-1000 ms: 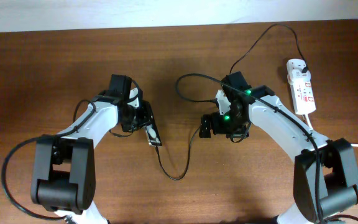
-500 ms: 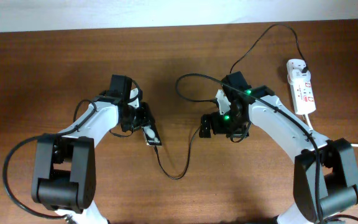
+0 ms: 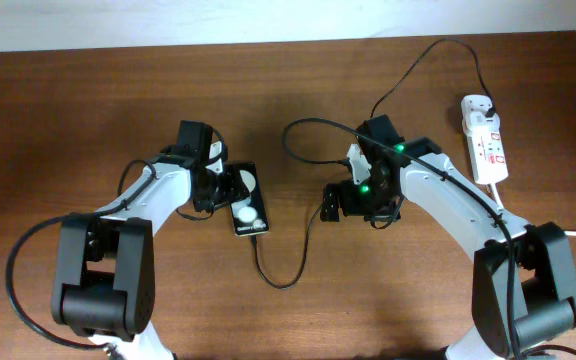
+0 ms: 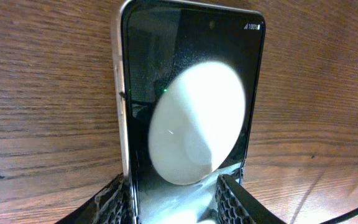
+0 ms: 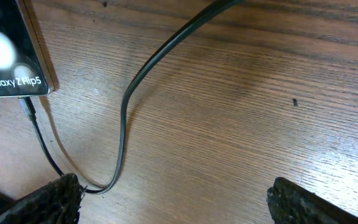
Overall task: Plug charger to phone and switch on socket
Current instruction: 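Lower the phone flat onto the table with the left gripper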
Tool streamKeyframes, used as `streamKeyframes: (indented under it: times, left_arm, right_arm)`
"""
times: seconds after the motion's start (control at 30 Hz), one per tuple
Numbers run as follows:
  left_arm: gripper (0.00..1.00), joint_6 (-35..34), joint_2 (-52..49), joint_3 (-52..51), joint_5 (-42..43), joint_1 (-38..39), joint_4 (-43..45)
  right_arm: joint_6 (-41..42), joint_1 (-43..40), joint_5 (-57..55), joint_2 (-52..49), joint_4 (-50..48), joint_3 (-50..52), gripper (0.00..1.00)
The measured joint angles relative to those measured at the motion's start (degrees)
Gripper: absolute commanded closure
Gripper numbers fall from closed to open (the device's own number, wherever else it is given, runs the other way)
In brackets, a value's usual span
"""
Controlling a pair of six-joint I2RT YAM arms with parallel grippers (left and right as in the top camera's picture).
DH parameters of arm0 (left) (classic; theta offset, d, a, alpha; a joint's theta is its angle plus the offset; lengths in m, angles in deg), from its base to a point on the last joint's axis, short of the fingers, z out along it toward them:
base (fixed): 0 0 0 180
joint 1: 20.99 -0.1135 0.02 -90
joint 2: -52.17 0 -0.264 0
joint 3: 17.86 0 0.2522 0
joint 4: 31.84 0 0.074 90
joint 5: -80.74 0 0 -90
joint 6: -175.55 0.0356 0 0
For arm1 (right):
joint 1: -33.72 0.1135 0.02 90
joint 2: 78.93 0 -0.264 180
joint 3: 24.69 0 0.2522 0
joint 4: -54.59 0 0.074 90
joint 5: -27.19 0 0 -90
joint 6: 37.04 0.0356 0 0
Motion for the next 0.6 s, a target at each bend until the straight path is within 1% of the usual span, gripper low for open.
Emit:
streamKeyframes:
  times: [0.07,0.17,0.2,0.23,0.27,0.3,0.33,0.37,0.4,0.43,0.47,0.5,0.6]
  left_arm:
    - [0.46,0.0,0.0,0.0,0.0,0.0,1.0]
    - [0.37,0.0,0.0,0.0,-0.2,0.0,3.2]
    - [0.28,0.0,0.0,0.0,-0.2,0.0,3.9]
    - [0.1,0.0,0.0,0.1,-0.2,-0.1,4.2]
    - [0.01,0.2,0.0,0.3,-0.2,-0.3,4.2]
    - [0.01,0.3,0.0,0.6,-0.1,-0.7,4.2]
    - [0.01,0.3,0.0,1.3,-0.1,-1.5,4.2]
    - [0.01,0.0,-0.1,2.8,-0.1,-3.6,4.4]
    - [0.01,0.0,-0.1,3.5,-0.2,-5.5,4.8]
    - [0.01,0.0,-0.1,3.8,-0.2,-6.7,4.9]
    - [0.01,0.0,-0.1,3.8,-0.2,-8.6,4.8]
    - [0.01,0.0,-0.1,3.8,-0.3,-9.0,4.8]
    - [0.01,0.0,-0.1,3.8,-0.3,-9.1,4.7]
  right_arm:
    - [0.0,0.0,0.0,0.0,0.0,0.0,0.02]
    - [0.0,0.0,0.0,0.0,-0.3,0.0,0.01]
    - [0.0,0.0,0.0,0.0,-0.6,0.0,0.01]
    - [0.0,0.0,0.0,0.0,-1.9,0.0,0.01]
    - [0.0,0.0,0.0,0.0,-3.0,0.0,0.12]
    - [0.0,0.0,0.0,0.0,-3.2,0.0,0.19]
    - [0.2,0.0,0.1,0.0,-3.2,0.0,0.21]
    - [0.3,0.0,0.0,0.0,-3.2,0.0,0.21]
    - [0.5,-0.2,0.0,0.0,-3.1,0.0,0.13]
    - [1.1,-0.9,-0.3,0.5,-1.6,-0.9,0.08]
    - [1.4,-1.8,-0.9,1.1,-1.0,-1.9,0.06]
    - [2.1,-3.5,-2.0,1.9,2.5,-4.7,0.01]
    - [5.7,-10.5,-8.5,4.4,7.0,-12.9,0.01]
